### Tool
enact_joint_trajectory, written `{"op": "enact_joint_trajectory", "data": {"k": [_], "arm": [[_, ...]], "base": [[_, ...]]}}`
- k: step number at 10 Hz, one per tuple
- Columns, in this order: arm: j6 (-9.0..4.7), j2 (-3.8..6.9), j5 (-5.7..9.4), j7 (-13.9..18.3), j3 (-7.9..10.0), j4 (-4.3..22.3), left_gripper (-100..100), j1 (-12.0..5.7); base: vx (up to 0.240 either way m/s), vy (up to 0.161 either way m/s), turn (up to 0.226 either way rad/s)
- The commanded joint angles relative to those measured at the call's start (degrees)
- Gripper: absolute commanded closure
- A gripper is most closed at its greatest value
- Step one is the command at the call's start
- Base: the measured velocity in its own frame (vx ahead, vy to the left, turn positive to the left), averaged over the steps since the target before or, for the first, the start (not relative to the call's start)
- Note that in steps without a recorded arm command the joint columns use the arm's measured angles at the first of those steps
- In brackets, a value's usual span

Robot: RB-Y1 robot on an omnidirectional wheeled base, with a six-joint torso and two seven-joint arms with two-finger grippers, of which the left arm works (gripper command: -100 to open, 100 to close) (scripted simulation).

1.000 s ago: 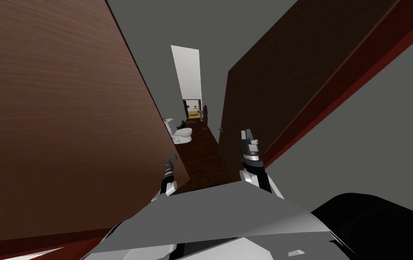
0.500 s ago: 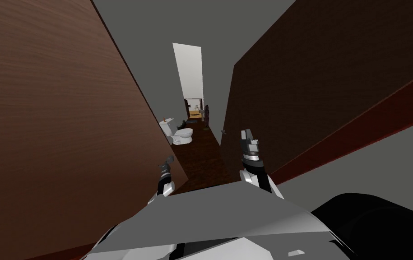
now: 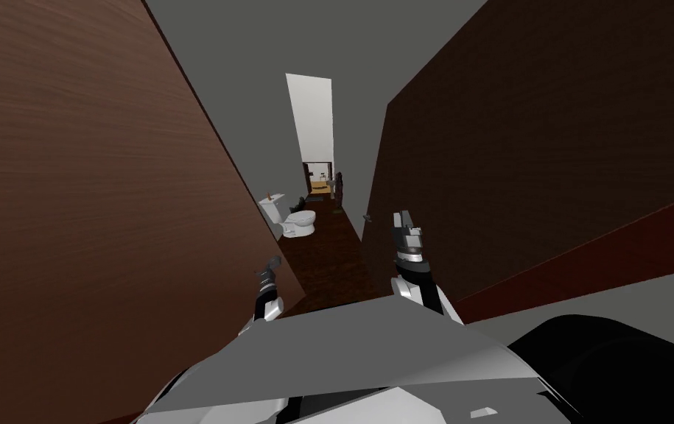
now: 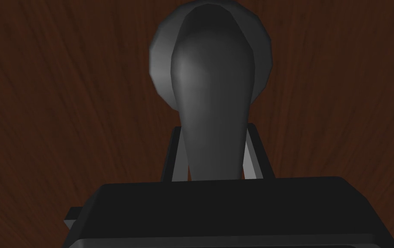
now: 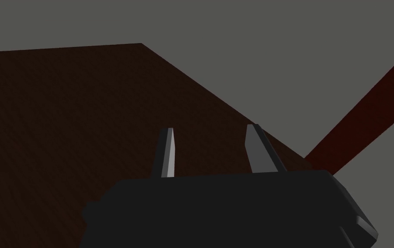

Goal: Push the door open

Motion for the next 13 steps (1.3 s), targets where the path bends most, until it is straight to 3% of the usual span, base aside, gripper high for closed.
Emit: {"op": "enact_joint_trajectory", "data": {"k": [1, 13], "arm": [[0.76, 0.09, 0.15, -0.2, 0.26, -1.8, 100, 0.62], [0.94, 1.52, 3.03, -0.1, 3.31, -3.0, 100, 4.02]], "base": [[0.065, -0.015, 0.022], [0.147, 0.009, 0.025]]}}
